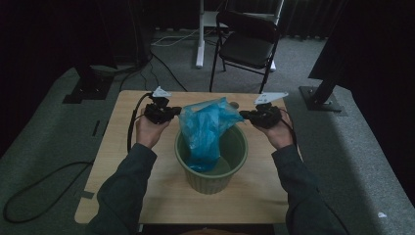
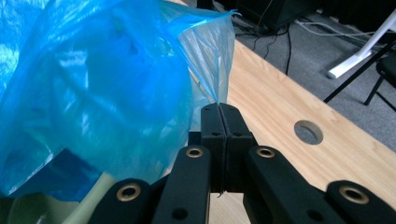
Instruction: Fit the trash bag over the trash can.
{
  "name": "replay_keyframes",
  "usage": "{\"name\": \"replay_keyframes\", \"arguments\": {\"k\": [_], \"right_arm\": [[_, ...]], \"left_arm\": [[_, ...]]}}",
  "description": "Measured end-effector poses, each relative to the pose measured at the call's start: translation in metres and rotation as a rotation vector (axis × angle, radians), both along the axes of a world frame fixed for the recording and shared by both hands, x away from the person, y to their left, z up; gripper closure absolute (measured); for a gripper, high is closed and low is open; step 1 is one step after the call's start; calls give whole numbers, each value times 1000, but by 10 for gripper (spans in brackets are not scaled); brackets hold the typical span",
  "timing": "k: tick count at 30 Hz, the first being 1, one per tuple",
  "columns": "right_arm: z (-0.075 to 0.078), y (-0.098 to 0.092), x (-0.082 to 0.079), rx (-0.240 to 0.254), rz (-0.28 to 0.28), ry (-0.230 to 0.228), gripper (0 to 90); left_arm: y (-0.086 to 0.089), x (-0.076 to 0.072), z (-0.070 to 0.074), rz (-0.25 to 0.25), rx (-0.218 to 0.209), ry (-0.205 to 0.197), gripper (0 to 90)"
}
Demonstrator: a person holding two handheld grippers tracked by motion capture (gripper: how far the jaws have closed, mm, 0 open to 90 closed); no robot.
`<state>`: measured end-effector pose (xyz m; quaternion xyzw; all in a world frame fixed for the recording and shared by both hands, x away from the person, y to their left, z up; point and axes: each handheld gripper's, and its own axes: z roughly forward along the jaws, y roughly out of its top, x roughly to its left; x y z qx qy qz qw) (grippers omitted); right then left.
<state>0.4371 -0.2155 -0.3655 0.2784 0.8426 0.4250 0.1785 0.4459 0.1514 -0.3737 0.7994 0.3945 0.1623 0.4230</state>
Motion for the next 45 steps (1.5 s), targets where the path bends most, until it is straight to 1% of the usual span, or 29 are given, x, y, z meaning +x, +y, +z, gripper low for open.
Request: {"name": "replay_keyframes", "arguments": {"k": [9,13,17,20,25,28,34,39,41,43,45], "right_arm": [[-9,0,-3,-5,12,26,894],[-11,-2,-6,-6,16,31,893],[-12,-3,-8,-6,18,32,893],[-13,-4,-10,-6,20,34,893],[-14,-5,-13,-4,22,33,893],[-13,-6,-14,-4,14,22,847],[-9,-14,-21,-5,7,3,821],[-7,-15,-27,-3,45,6,803],[-8,-14,-29,-16,60,5,802],[-10,-11,-30,-43,62,6,801],[-11,-9,-31,-56,70,10,800]], "left_arm": [[4,-6,-6,-8,2,11,891],[6,-10,-8,-15,3,16,890],[9,-14,-10,-17,-3,21,888],[11,-16,-12,-20,-18,31,887],[9,-19,-15,-26,-15,33,880],[9,-20,-15,-25,-13,31,878],[10,-21,-14,-21,-18,28,868],[9,-20,-14,-22,-17,29,863],[9,-20,-14,-21,-18,29,860],[9,-20,-13,-22,-18,28,858],[10,-20,-13,-23,-17,29,858]]}}
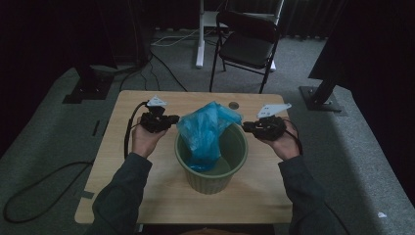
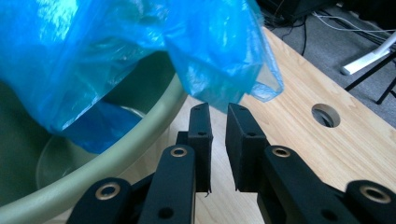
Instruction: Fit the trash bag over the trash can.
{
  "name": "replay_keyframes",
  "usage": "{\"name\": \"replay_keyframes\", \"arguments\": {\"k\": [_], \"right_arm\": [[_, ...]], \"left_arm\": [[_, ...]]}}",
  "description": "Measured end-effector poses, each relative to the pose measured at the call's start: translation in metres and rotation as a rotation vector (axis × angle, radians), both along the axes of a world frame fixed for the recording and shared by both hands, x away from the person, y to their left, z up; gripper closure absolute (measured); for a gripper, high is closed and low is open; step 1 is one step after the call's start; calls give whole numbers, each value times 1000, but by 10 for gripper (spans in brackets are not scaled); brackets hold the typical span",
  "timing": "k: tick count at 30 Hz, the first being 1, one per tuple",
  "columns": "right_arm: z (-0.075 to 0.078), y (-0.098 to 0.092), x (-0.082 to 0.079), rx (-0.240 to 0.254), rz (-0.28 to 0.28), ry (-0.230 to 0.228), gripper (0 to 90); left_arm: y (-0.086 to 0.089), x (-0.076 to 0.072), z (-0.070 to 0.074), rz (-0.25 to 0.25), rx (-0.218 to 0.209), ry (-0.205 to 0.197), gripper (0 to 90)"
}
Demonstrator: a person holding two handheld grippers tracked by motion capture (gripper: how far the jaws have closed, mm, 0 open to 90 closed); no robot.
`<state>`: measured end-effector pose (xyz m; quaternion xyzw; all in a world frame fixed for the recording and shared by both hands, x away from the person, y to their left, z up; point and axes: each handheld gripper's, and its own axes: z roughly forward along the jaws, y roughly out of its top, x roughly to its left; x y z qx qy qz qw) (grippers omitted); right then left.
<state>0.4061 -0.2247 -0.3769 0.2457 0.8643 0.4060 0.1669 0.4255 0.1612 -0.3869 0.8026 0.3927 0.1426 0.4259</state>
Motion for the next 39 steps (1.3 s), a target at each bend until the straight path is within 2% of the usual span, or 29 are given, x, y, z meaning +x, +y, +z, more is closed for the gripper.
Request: {"name": "replay_keyframes", "arguments": {"k": [9,12,18,21,33,36,39], "right_arm": [[-6,4,-2,-14,28,10,808],[-6,6,-1,-20,25,-8,809],[1,6,1,20,9,-67,803],[3,8,4,15,-8,-95,768],[-3,17,14,-51,-18,-131,647],[-4,19,17,-56,-18,-133,683],[-6,21,18,-57,3,-121,834]], "left_arm": [[-1,0,1,0,-4,-2,854],[-2,0,1,-2,-3,-5,853],[-3,0,1,-2,-3,-5,851],[-3,1,1,-1,-4,-5,851],[-5,2,1,-4,-5,-6,851],[-6,1,1,-6,-7,-6,851],[-6,1,1,-8,-5,-7,851]]}}
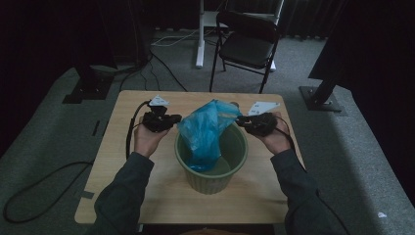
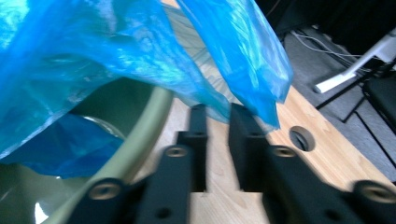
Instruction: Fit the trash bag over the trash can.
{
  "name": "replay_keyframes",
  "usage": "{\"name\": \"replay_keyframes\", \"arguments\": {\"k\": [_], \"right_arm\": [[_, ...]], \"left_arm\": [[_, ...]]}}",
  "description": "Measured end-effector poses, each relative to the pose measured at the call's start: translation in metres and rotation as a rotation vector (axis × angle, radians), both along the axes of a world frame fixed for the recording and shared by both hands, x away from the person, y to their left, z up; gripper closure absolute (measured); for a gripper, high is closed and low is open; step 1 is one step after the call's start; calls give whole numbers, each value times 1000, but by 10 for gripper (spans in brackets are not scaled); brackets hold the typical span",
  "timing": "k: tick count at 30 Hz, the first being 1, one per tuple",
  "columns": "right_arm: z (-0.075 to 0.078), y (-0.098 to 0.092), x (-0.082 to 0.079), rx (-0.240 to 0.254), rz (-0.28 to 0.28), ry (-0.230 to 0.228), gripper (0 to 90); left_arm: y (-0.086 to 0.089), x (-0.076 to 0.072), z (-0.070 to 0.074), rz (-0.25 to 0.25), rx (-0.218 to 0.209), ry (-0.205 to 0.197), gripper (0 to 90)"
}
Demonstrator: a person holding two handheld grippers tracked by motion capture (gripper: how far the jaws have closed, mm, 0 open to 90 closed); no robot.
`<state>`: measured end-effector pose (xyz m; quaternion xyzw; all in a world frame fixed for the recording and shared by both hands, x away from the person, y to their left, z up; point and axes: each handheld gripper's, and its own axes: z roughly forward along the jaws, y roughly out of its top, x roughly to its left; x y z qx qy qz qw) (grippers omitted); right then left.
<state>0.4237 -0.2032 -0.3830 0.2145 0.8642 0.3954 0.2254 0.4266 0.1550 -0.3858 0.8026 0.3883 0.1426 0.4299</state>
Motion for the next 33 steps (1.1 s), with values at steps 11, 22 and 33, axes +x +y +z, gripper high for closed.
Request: {"name": "replay_keyframes", "arguments": {"k": [11,22,33], "right_arm": [[0,-8,-6,1,0,14,900],[-4,-15,-14,-3,5,28,900],[-4,-20,-23,10,25,35,900]], "left_arm": [[12,-4,-1,21,-11,2,852],[25,-11,-6,39,-29,12,848],[35,-22,-9,40,-29,16,845]]}}
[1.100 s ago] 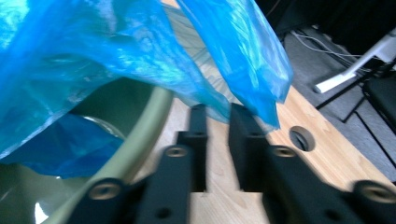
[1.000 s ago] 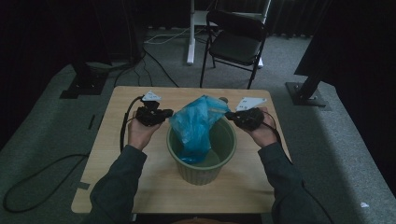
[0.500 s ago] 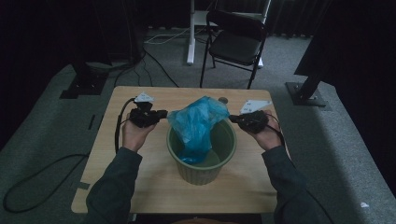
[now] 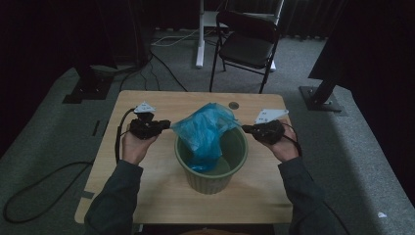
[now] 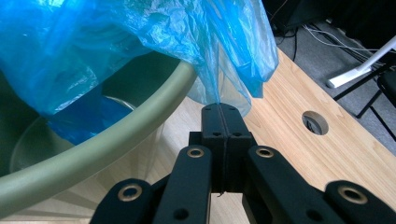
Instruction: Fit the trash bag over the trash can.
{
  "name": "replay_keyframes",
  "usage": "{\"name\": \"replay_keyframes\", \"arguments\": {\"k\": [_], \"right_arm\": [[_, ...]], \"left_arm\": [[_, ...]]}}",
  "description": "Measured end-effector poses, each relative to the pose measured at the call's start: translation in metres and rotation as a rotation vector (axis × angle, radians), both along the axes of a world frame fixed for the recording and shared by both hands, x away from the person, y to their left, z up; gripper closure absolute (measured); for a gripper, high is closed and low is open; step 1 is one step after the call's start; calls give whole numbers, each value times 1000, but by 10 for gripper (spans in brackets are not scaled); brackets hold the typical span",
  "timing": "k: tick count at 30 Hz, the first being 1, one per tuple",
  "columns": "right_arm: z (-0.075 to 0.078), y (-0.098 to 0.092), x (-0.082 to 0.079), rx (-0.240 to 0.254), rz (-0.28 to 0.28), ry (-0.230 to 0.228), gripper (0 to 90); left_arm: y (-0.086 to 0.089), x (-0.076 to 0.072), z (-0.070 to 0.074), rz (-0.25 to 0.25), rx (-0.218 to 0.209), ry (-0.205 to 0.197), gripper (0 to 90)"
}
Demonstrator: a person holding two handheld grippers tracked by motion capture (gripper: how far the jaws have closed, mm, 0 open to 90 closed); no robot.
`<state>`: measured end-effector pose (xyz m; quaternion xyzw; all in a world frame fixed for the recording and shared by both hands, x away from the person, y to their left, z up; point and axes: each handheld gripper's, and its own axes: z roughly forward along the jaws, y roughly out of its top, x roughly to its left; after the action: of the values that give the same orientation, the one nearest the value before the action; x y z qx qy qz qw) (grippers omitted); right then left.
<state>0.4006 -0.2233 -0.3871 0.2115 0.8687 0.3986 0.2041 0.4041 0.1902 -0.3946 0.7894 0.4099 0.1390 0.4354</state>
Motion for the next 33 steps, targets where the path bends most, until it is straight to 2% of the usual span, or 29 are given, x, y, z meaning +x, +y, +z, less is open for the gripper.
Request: {"name": "replay_keyframes", "arguments": {"k": [14,26,30,33], "right_arm": [[-3,-9,-10,38,16,30,900],[-4,-17,-20,42,29,39,900],[-3,-18,-21,46,27,36,900],[-2,-16,-21,51,28,35,900]], "left_arm": [[4,-17,-2,-20,2,4,840],[9,-35,0,-40,9,-1,839],[10,-35,2,-38,3,-16,825],[9,-34,5,-45,19,-37,770]]}}
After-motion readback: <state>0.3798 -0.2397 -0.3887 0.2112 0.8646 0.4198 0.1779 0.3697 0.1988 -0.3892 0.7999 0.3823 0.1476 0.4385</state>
